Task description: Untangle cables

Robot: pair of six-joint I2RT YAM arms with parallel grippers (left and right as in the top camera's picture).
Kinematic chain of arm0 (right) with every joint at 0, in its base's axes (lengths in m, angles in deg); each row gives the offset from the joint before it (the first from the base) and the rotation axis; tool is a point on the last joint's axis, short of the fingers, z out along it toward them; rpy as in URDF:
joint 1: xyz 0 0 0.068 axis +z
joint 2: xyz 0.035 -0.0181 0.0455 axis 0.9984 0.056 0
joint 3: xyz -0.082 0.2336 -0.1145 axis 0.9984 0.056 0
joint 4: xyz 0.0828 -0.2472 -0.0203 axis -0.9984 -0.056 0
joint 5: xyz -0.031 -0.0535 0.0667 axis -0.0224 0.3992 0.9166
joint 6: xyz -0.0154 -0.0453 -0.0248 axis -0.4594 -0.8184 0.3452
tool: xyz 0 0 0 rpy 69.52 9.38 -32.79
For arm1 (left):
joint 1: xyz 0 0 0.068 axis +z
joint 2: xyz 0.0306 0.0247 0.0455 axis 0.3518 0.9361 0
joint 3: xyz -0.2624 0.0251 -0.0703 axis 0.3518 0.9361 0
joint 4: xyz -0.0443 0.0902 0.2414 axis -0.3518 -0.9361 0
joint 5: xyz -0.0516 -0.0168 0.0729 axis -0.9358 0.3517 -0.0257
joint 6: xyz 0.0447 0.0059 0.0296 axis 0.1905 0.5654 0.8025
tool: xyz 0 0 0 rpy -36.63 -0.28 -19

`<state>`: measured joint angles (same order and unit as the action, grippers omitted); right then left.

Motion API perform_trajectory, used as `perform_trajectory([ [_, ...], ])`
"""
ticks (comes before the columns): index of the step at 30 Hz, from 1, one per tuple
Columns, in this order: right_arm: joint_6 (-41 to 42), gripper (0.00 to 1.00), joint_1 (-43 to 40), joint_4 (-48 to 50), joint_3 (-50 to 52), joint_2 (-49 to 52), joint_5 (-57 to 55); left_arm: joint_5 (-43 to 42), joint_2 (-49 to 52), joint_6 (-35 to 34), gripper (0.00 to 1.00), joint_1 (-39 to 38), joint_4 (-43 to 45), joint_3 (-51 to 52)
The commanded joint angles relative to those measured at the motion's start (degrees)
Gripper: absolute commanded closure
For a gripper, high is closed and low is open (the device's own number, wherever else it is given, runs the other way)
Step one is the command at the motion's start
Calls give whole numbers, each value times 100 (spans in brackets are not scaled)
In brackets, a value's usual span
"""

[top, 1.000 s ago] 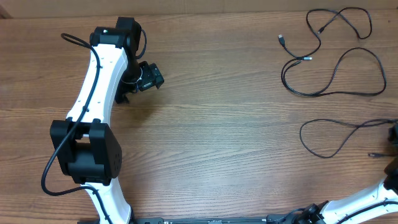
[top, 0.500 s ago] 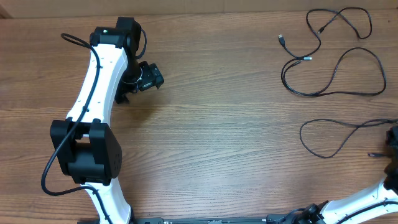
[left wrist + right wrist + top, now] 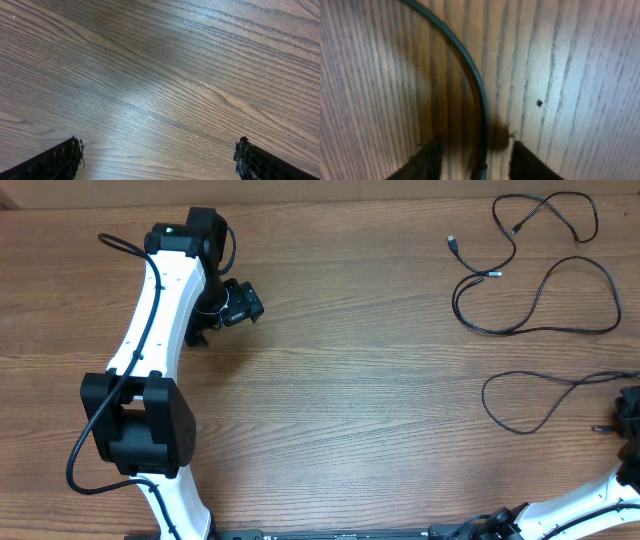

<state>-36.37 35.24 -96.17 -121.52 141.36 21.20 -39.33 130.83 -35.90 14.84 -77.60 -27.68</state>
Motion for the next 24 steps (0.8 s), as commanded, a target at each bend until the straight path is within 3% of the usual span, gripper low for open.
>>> perform_trajectory([
  [1,-20,72,9,2,136,17,157,55,-162,94,1,7,2,-120],
  [10,796,83,11,-57,136,17,1139,55,-162,94,0,7,2,-120],
  [14,848,95,11,-55,129,17,1751,55,-162,94,0,7,4,-120],
  [17,1272,96,9,-201,120,17,1987,55,-162,94,0,7,4,-120],
  [21,1547,90,11,-308,118,17,1989,55,-162,94,1,7,2,-120],
  [24,1530,75,11,-295,118,17,1989,55,-162,94,0,7,2,-120],
])
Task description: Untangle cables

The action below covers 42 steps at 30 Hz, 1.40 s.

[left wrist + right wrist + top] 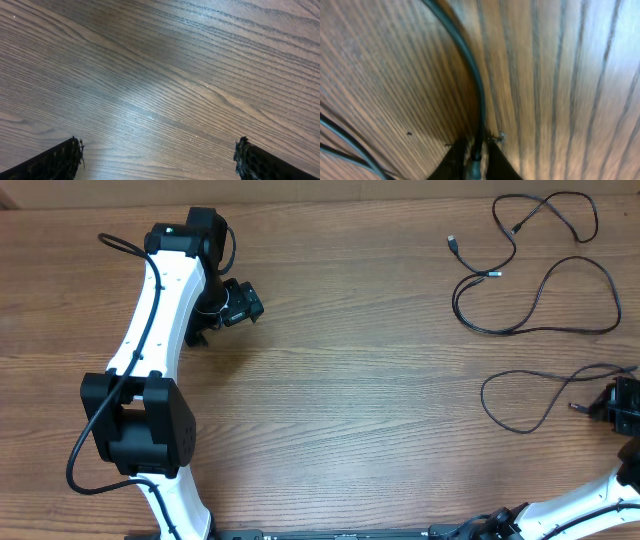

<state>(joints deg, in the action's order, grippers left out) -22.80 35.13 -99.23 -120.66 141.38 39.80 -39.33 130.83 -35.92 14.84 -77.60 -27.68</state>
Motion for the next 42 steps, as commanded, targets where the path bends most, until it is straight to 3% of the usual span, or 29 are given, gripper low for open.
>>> perform_trajectory([
  [1,120,73,22,20,33,15,127,55,-162,96,0,7,4,-120],
  [3,-9,72,22,17,33,15,109,55,-162,96,0,7,4,-120],
  [5,-50,63,20,-7,33,2,103,55,-162,96,1,7,4,-120],
  [6,-50,56,20,-9,33,-24,103,55,-162,96,0,7,4,-120],
  [7,-50,34,20,-24,33,-90,90,55,-162,96,0,7,4,-120],
  [8,-50,18,20,-24,33,-166,90,55,-162,96,0,7,2,-120],
  [11,-46,4,20,-24,33,-527,70,55,-162,96,1,7,4,-120],
  [20,-177,0,35,-101,33,-2339,-280,55,-162,96,1,7,4,-120],
  [25,-479,0,452,-168,33,-2949,-258,55,-162,96,1,7,2,-120],
  [42,-1572,0,5331,184,33,-3112,-544,55,-162,96,0,7,4,-120],
])
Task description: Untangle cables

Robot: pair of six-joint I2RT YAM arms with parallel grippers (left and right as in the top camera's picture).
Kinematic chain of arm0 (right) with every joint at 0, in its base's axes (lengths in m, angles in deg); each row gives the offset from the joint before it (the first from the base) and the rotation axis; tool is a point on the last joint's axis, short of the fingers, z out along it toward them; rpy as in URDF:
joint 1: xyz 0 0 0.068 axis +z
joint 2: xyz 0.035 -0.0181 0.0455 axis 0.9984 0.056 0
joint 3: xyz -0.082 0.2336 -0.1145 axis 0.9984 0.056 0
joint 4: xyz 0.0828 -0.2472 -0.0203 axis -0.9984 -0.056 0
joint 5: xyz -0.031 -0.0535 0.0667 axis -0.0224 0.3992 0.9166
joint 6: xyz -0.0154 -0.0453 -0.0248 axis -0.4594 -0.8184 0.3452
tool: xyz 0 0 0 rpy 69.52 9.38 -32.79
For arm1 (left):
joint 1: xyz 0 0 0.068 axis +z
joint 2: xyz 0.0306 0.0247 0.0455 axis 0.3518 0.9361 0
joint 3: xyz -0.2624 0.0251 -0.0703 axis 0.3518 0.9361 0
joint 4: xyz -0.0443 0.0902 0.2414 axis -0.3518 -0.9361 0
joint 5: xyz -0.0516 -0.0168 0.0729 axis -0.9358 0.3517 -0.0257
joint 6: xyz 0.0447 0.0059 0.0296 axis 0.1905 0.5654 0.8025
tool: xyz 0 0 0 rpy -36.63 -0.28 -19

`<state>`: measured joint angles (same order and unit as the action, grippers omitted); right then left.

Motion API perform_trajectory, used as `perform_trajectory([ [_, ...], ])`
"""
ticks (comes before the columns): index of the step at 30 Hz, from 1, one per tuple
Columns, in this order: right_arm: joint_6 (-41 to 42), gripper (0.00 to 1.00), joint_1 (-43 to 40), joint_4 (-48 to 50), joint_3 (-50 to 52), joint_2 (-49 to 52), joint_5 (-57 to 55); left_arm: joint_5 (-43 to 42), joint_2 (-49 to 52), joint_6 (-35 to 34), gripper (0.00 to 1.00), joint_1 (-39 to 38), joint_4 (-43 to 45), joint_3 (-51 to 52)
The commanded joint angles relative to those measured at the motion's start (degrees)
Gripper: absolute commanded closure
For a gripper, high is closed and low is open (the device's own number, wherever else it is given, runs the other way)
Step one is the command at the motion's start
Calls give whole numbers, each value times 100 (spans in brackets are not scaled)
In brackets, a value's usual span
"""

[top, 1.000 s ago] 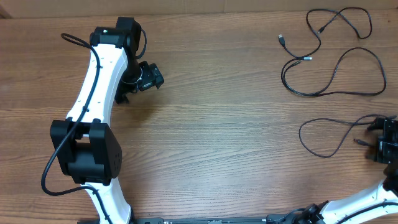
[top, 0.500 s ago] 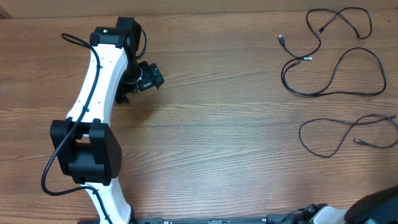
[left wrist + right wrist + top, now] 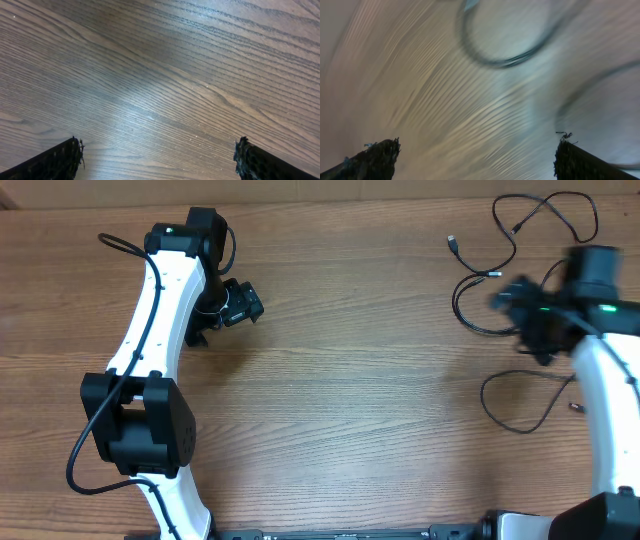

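Three thin black cables lie at the table's right. The upper cable [image 3: 545, 215] curls at the far corner. The middle cable [image 3: 470, 320] loops below it and is partly hidden by my right arm. The lower cable [image 3: 515, 428] forms a loop with its plug end [image 3: 575, 407] lying free. My right gripper [image 3: 525, 310] is open above the middle cable and is blurred. In its wrist view, the right gripper [image 3: 477, 155] holds nothing, with blurred cable loops [image 3: 500, 62] beyond. My left gripper [image 3: 203, 332] is open over bare wood, and nothing lies between its jaws in its own view [image 3: 157, 155].
The wooden table [image 3: 350, 400] fills the view. My left arm [image 3: 150, 320] stretches from the near left edge towards the far left. My right arm [image 3: 605, 380] runs along the right edge.
My right gripper was shut on the lower cable's end near the right edge. It is now open, farther up and to the left over the middle cable, and the lower cable lies let go.
At first my right gripper sat low at the right edge, its jaws apart around the lower cable's end. It was then shut on that cable. Now it is open and away from it, over the middle cable. My left arm stayed put throughout.
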<state>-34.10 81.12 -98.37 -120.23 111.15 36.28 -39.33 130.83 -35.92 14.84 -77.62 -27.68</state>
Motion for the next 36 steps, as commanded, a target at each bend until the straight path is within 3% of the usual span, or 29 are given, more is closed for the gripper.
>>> perform_trajectory([
  [1,-581,0,981,160,-11,-90,-212,52,-162,96,0,7,7,-120],
  [6,-894,0,2218,507,-11,-90,-402,55,-162,96,0,7,7,-120],
  [11,-892,0,2704,730,-11,-90,-439,55,-162,96,1,7,7,-120],
  [36,-894,0,2815,796,-9,-85,-442,55,-162,96,0,7,7,-120],
])
